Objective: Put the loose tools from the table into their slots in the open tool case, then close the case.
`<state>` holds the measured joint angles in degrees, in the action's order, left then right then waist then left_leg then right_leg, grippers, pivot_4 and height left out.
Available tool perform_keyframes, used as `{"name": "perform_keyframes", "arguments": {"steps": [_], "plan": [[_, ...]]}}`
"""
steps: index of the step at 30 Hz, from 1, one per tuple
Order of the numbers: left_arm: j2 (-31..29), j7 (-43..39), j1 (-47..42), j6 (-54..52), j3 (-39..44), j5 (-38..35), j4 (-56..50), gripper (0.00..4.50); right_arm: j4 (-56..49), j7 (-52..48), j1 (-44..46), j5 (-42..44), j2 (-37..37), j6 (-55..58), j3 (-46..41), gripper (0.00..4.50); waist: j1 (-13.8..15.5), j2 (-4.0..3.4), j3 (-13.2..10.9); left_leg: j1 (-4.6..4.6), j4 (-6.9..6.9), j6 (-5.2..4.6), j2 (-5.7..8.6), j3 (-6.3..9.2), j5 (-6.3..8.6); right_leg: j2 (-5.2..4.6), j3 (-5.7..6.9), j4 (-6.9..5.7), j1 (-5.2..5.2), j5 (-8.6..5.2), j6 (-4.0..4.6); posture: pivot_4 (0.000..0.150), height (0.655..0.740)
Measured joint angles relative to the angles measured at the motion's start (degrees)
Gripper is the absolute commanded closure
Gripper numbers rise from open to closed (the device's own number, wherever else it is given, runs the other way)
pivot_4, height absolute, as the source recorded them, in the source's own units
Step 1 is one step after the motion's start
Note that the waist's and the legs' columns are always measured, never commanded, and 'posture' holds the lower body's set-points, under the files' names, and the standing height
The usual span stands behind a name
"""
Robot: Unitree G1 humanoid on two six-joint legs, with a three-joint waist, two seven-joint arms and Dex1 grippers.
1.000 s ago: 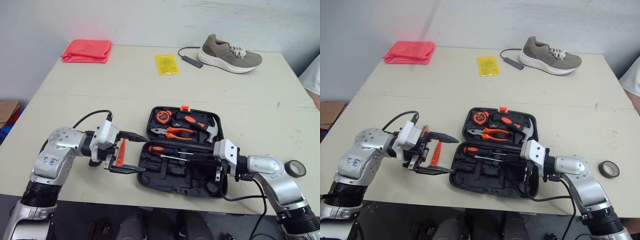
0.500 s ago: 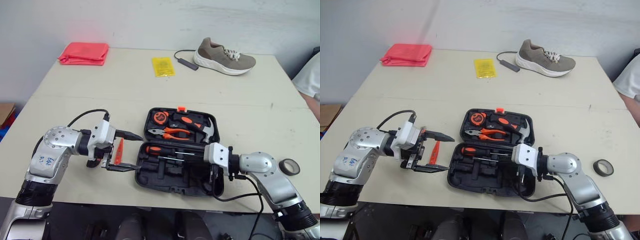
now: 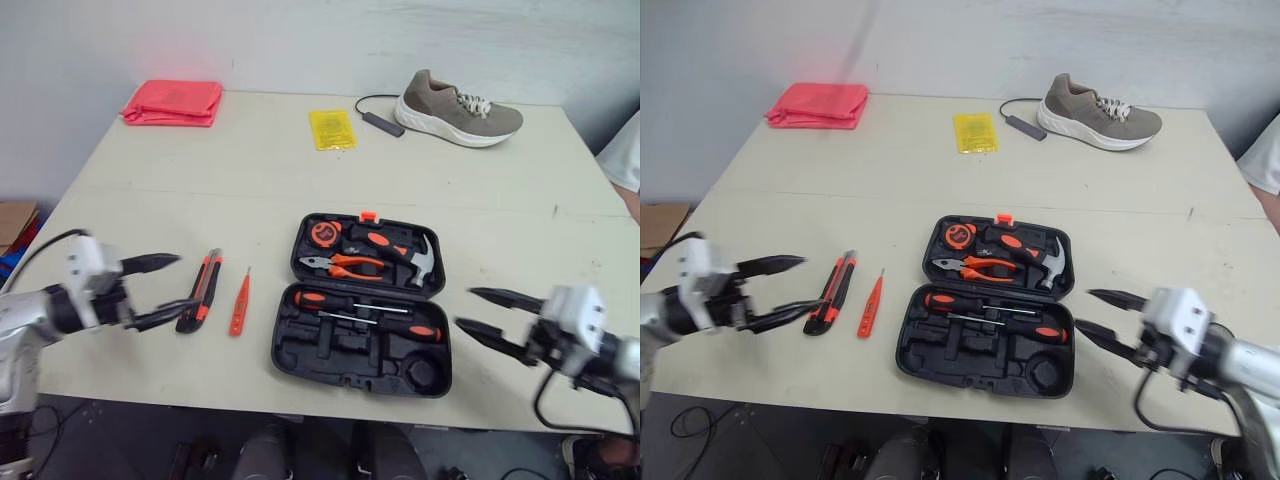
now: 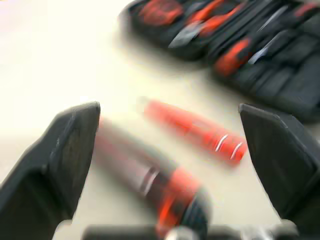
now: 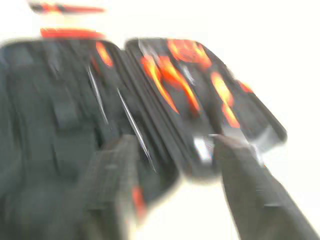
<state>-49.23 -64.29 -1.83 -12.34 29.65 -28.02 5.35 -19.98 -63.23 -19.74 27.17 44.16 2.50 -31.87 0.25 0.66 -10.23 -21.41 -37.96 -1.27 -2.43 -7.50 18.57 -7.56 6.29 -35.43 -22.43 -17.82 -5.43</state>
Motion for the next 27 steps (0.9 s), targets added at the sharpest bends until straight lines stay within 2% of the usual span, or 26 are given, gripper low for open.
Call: {"name": "perform_keyframes", "arguments": {"steps": [1,4,8,11,13,18,21,24,27], "plan": [[-0.4,0.8,0.8,1.1,2.0,0.6,2.8,0.0,2.4,-1.1,-2.0,-0.3,-0.1,-2.0,-2.3,0.06,-0.1,0.01,0.0,0.02,0.01,-0.04,-0.02,-0.04,0.04,0.03,0.02,0.01,0.0,0.0,0.0,0.15,0.74],[-2.3,3.0,2.7,6.1,7.5,2.5,12.4,0.0,13.4,-4.2,-6.1,-2.9,-0.5,-11.7,-7.8,0.06,-0.3,0.06,0.0,0.15,0.01,0.0,-0.03,-0.21,0.19,-0.01,0.04,-0.01,0.0,0.0,0.0,0.15,0.74],[-5.2,4.6,5.2,11.9,10.4,5.2,22.4,0.0,27.6,-4.6,-7.3,-3.7,-0.3,-18.8,-14.1,0.06,-0.5,0.04,0.0,0.23,0.08,0.23,-0.14,-0.33,0.39,-0.06,-0.27,0.01,-0.07,-0.02,0.05,0.15,0.74],[-6.0,6.7,6.1,15.3,12.4,6.1,27.4,0.0,35.1,-5.4,-6.7,-3.7,1.0,-22.9,-16.0,0.06,-0.7,0.01,0.0,0.28,0.15,0.3,-0.2,-0.36,0.41,-0.05,-0.33,0.0,-0.12,-0.07,0.14,0.15,0.74],[-5.9,7.1,7.2,16.3,12.8,6.1,27.4,0.0,36.4,-6.8,-6.3,-2.7,1.1,-23.4,-15.7,0.06,-0.8,0.01,0.0,0.33,0.26,0.38,-0.24,-0.35,0.37,-0.05,-0.33,-0.02,-0.12,-0.1,0.21,0.15,0.74],[-2.2,8.3,9.2,12.0,12.0,3.4,14.3,0.0,27.3,-7.0,-3.6,3.9,-0.1,-17.3,-12.1,0.06,-1.2,-0.08,0.0,0.36,0.44,0.55,-0.27,-0.31,0.24,-0.06,-0.36,-0.05,-0.16,-0.08,0.33,0.15,0.74],[-0.8,10.2,15.2,1.6,9.7,-0.5,-4.4,0.0,18.5,-5.5,-1.1,6.5,-1.2,-13.1,-7.1,0.06,-1.6,-0.07,0.0,0.35,0.61,0.81,-0.25,-0.29,0.07,-0.06,-0.35,0.01,-0.18,-0.08,0.34,0.15,0.74],[0.2,13.8,17.1,-9.0,7.1,-6.0,-20.0,0.0,10.8,-3.7,1.0,8.2,-2.3,-8.7,-1.2,0.06,-1.7,-0.11,0.0,0.34,0.64,0.82,-0.23,-0.29,-0.01,-0.05,-0.35,0.0,-0.17,-0.09,0.34,0.15,0.74],[0.9,19.7,17.1,-17.0,6.6,-9.5,-29.0,0.0,6.4,-2.8,3.0,8.8,-2.7,-7.2,2.1,0.06,-1.6,-0.12,0.0,0.37,0.64,0.6,-0.22,-0.29,-0.18,0.03,-0.33,-0.04,-0.14,-0.09,0.34,0.15,0.74]]}}
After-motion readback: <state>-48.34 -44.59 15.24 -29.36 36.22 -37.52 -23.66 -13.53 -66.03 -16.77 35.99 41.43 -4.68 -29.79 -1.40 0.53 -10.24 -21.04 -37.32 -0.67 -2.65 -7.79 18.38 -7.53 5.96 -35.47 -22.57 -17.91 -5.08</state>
